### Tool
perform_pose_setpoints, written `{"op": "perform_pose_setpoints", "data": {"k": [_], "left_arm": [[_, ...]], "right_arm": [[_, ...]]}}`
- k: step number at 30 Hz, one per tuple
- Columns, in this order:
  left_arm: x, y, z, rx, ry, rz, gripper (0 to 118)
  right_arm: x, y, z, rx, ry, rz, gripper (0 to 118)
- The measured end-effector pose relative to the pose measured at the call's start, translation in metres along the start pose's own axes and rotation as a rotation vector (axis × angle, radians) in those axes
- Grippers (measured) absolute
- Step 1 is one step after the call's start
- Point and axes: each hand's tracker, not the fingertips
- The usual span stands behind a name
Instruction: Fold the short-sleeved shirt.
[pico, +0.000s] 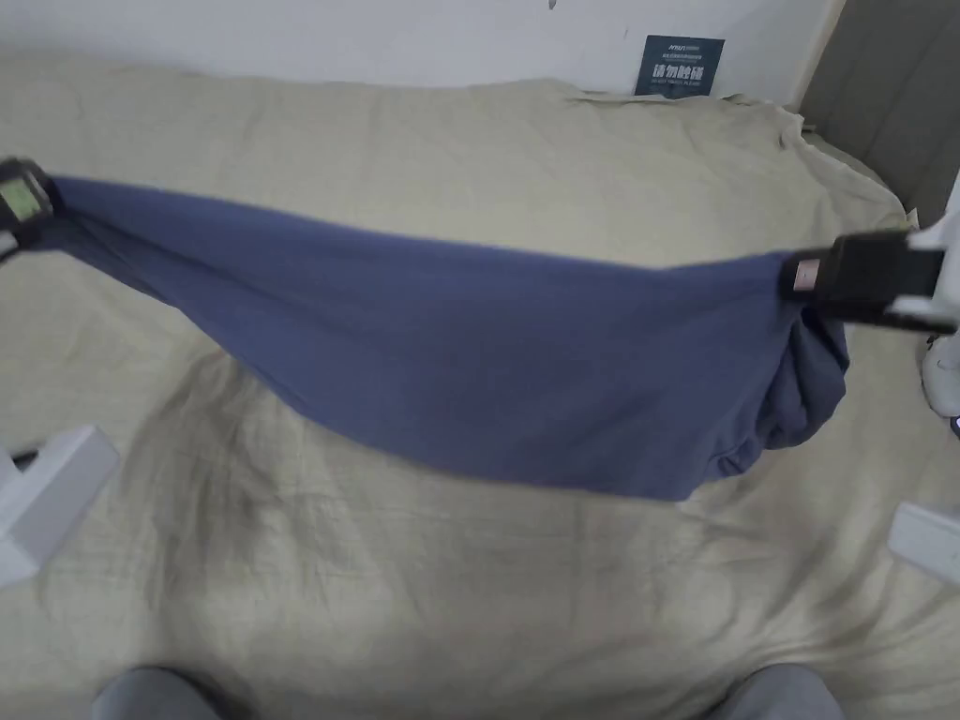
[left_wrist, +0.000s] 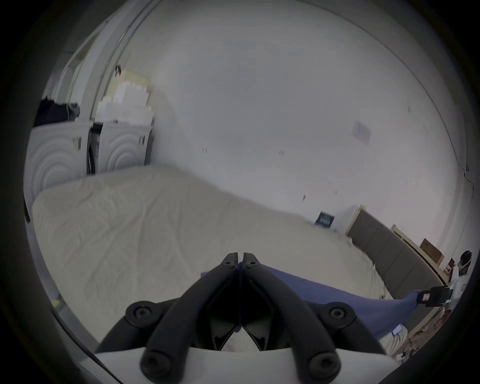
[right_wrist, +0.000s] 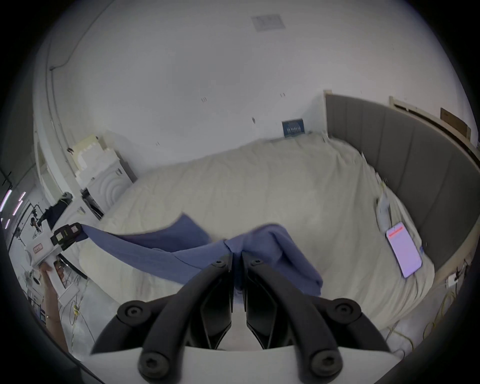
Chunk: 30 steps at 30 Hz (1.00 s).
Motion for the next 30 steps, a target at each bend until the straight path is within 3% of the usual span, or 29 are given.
{"op": "perform_pose_setpoints", "data": {"k": [5,12,19,21,22,30], "left_arm": [[0.018,0.070,0.000,0.119,-0.024,-0.012,0],[0.041,0.148,-0.035,0.173,0.007,-0.058,0],[0.072,0.204,-0.117,0.196,0.157,-0.251,0],[0.083,0.217,-0.147,0.203,0.200,-0.306,0],[0.119,0.206,-0.159,0.201,0.223,-0.323,0],[0.162,0.238,-0.273,0.225,0.258,-0.314,0]], "right_arm": [[-0.022,0.077,0.030,0.075,0.016,0.115,5],[-0.049,0.171,0.025,0.144,-0.028,0.150,5],[-0.071,0.255,-0.038,0.206,-0.136,0.146,5],[-0.079,0.276,-0.062,0.234,-0.186,0.182,5],[-0.082,0.286,-0.075,0.249,-0.204,0.199,5],[-0.095,0.374,-0.154,0.439,-0.354,0.222,5]]}}
